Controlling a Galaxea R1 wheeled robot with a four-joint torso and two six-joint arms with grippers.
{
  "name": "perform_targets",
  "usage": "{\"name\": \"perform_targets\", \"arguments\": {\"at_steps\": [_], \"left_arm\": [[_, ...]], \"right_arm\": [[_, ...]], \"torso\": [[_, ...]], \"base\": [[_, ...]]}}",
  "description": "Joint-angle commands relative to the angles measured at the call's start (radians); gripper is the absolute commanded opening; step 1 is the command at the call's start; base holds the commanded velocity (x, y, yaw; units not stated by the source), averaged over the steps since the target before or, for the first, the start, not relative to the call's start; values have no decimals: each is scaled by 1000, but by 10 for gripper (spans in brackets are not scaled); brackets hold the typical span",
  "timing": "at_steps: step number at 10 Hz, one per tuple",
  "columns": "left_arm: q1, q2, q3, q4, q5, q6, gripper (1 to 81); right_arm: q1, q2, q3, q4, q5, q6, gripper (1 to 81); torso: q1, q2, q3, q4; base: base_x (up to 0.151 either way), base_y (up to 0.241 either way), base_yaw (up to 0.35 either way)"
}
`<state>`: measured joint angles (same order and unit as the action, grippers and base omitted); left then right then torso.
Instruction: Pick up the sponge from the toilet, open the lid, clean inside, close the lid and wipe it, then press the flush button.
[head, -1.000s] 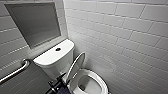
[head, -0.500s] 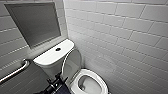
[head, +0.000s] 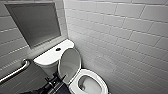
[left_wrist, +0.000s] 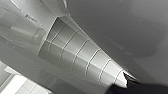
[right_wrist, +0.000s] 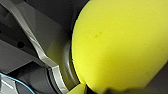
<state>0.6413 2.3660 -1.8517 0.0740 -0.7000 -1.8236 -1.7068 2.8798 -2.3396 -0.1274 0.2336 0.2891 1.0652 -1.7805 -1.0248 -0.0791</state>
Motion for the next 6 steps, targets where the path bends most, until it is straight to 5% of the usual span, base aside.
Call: {"name": "perform_targets", "arguments": {"at_steps": [1,4,6], "left_arm": [[-147,-66,-74,9,24,47,811],[-61,-99,-54,62,-3,35,811],[-39,-138,-60,64,-87,-6,811]], "right_arm": [[-15,31,39,-14,-53,1,10],[-15,37,34,-20,-53,1,10],[-20,32,34,-21,-51,1,10]], "torso": [[0,0,0,0],[0,0,0,0],[0,0,0,0]], "base": [[0,0,0],[0,0,0],[0,0,0]]}}
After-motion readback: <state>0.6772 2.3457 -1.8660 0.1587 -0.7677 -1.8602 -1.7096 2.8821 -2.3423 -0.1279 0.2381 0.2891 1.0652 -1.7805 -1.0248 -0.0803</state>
